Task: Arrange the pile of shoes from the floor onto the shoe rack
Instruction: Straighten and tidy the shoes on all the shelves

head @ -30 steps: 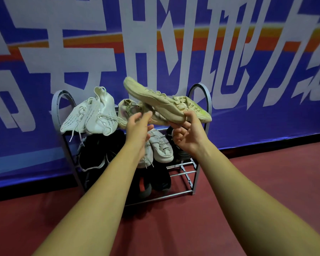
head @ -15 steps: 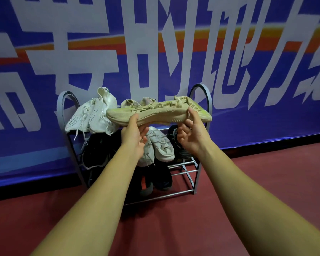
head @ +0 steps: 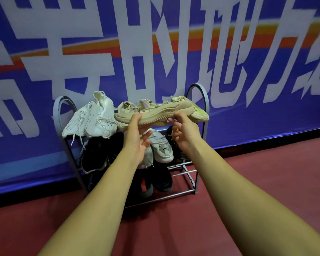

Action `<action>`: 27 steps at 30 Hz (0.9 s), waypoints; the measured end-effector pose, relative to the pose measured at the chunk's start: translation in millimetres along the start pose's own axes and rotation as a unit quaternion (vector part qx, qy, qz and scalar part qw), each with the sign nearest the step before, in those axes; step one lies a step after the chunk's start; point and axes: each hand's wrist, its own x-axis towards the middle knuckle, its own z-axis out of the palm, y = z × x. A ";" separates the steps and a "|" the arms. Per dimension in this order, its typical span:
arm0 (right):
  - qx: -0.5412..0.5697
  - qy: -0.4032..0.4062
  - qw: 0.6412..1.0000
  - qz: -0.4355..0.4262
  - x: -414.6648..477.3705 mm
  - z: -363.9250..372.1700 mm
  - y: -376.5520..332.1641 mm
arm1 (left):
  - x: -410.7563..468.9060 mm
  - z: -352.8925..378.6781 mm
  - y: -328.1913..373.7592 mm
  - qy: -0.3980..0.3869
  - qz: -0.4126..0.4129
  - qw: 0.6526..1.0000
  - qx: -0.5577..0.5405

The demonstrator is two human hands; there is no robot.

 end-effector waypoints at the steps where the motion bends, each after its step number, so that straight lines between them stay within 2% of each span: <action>1: -0.014 0.001 1.000 -0.006 -0.1 0.5 -0.3 | 0.3 -1.2 -0.3 0.008 0.002 1.000 0.008; 6: -0.054 -0.013 0.998 0.022 -4.7 3.0 2.2 | 1.7 -7.6 -6.0 -0.018 0.001 0.999 0.042; 9: -0.034 -0.004 0.999 0.026 -4.5 3.9 1.1 | 0.1 -14.2 -3.8 -0.043 -0.003 0.998 0.037; 16: -0.029 0.020 0.999 0.012 -5.6 9.5 2.0 | 1.8 -32.0 9.8 0.039 0.033 0.999 -0.015; 21: -0.035 0.037 0.998 -0.022 -3.8 9.4 1.3 | 1.3 -32.1 13.1 0.018 0.034 0.999 -0.008; 27: -0.115 0.008 0.990 -0.082 -7.1 11.9 1.4 | -4.4 -28.0 15.3 -0.009 0.028 0.998 -0.050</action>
